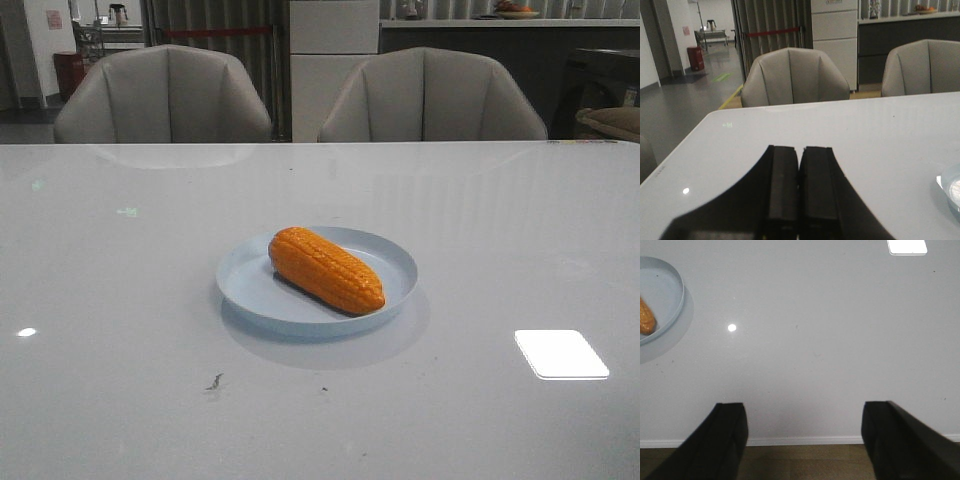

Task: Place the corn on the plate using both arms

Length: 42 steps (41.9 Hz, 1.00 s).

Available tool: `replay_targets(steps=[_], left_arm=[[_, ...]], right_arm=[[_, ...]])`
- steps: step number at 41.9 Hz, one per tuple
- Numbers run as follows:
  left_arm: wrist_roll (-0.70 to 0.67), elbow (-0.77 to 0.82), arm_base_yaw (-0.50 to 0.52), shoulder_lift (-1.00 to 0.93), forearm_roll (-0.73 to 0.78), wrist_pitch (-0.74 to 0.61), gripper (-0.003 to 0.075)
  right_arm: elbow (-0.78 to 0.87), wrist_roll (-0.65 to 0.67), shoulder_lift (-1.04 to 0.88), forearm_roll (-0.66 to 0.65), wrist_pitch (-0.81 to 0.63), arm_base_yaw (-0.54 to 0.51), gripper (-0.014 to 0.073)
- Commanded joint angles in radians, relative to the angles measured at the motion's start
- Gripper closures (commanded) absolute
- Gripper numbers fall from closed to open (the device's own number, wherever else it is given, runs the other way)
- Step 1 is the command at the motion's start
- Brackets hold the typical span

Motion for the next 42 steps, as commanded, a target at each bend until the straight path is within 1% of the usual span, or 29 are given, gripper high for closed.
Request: replay_targets(steps=[1, 3, 4, 11, 40, 42], left_arm=[[-0.008, 0.061, 0.0, -0.052, -0.017, -0.197, 0.0631], [-0.008, 0.095, 0.0, -0.076, -0.017, -0.22, 0.0631], [-0.008, 0.085, 0.0, -0.076, -0.017, -0.157, 0.0631], [-0.008, 0.087, 0.0, -0.068, -0.017, -0.127, 0.0631], [-0.008, 0.087, 0.0, -0.068, -0.017, -0.127, 0.0631], [-0.008, 0.087, 0.0, -0.068, -0.017, -0.127, 0.0631]], right_arm=[[-0.026, 0.002, 0.01, -0.006, -0.058, -0.006, 0.0013], [-0.026, 0.002, 0.01, -0.006, -0.057, -0.006, 0.0013], [-0.026, 0.002, 0.01, -0.006, -0.057, -0.006, 0.0013], [-0.026, 0.002, 0.009, -0.006, -0.049, -0.006, 0.0013], [-0.026, 0.002, 0.009, -0.006, -0.049, -0.006, 0.0013], [-0.026, 0.002, 0.009, -0.028, -0.048, -0.006, 0.0013]])
